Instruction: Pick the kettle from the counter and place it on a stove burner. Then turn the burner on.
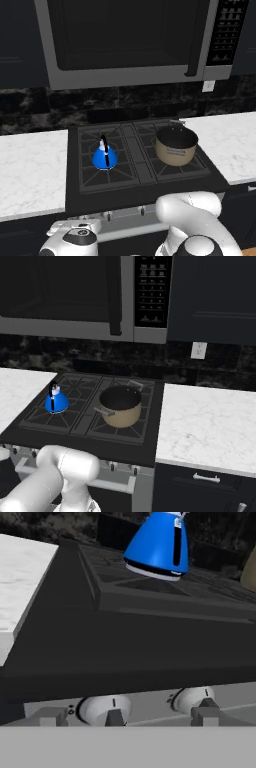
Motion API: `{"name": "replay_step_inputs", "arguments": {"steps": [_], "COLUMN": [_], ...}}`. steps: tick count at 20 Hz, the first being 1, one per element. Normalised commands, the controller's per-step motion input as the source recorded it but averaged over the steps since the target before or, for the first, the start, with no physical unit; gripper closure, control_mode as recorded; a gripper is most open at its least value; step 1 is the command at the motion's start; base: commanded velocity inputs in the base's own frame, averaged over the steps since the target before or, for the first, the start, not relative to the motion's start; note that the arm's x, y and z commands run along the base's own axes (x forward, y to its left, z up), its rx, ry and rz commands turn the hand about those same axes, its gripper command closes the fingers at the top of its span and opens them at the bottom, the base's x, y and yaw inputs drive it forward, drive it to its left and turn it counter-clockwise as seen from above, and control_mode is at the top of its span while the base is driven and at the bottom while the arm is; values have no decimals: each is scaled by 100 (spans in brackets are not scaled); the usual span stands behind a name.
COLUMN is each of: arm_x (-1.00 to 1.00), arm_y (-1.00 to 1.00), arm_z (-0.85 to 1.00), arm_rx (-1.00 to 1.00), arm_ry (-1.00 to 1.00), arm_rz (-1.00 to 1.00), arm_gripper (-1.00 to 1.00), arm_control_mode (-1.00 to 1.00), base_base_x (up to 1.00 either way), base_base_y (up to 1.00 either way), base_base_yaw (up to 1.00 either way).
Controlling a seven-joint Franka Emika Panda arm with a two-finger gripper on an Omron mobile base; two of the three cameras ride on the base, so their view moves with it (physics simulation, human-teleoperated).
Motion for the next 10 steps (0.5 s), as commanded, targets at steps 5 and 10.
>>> {"name": "replay_step_inputs", "arguments": {"steps": [5, 10], "arm_x": [0, 10], "arm_y": [-9, -10], "arm_z": [-40, -19], "arm_rx": [0, 0], "arm_ry": [-19, -10], "arm_rz": [0, 2], "arm_gripper": [-100, -100], "arm_control_mode": [-100, -100], "base_base_x": [0, 0], "base_base_y": [0, 0], "base_base_yaw": [0, 0]}}
